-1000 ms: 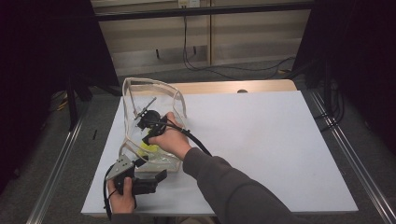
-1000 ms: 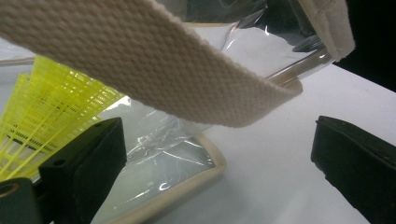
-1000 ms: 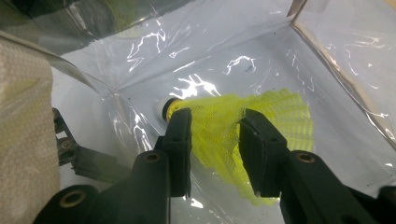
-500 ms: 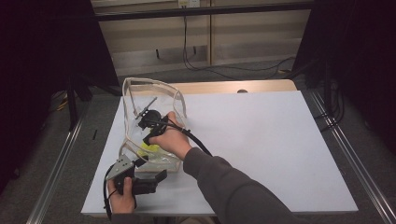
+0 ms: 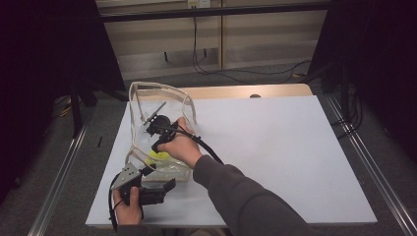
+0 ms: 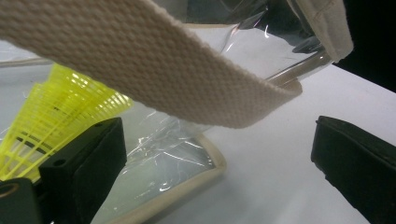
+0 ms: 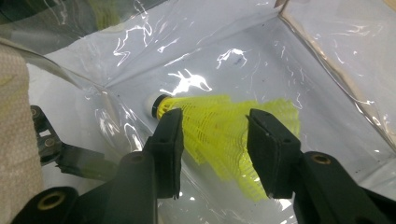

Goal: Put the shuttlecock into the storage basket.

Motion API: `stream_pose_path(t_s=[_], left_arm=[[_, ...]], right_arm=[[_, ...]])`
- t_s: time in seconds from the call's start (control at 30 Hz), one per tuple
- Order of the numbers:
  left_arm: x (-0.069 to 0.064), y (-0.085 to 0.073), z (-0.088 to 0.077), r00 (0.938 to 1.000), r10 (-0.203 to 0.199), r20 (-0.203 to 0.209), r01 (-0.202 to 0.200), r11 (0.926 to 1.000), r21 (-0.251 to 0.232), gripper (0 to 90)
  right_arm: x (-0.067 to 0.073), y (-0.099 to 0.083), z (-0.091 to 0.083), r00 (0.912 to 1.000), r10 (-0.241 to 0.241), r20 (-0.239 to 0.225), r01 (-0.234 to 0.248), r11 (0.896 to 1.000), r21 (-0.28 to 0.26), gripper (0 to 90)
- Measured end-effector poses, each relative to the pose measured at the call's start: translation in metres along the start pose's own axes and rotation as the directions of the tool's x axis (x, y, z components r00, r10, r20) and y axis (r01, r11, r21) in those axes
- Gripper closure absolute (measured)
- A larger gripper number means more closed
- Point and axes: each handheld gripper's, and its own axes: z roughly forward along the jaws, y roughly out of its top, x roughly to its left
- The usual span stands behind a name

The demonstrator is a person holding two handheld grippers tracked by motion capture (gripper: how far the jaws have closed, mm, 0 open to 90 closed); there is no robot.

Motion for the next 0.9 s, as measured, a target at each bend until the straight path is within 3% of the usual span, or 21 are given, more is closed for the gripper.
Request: stream_pose_path(t_s=[0.57,0.9], left_arm=[[0.000,0.000,0.000,1.0000,-0.001,-0.004,0.001,1.0000,-0.002,3.4],[-0.001,0.000,0.000,1.0000,-0.002,-0.001,0.002,1.0000,-0.002,3.4]], right_arm=[[-0.002,-0.001,-0.003,1.0000,0.008,0.002,-0.008,1.000,-0.004,52.1],[-0.003,-0.003,-0.013,0.9999,0.008,-0.010,-0.008,1.000,-0.028,43.3]])
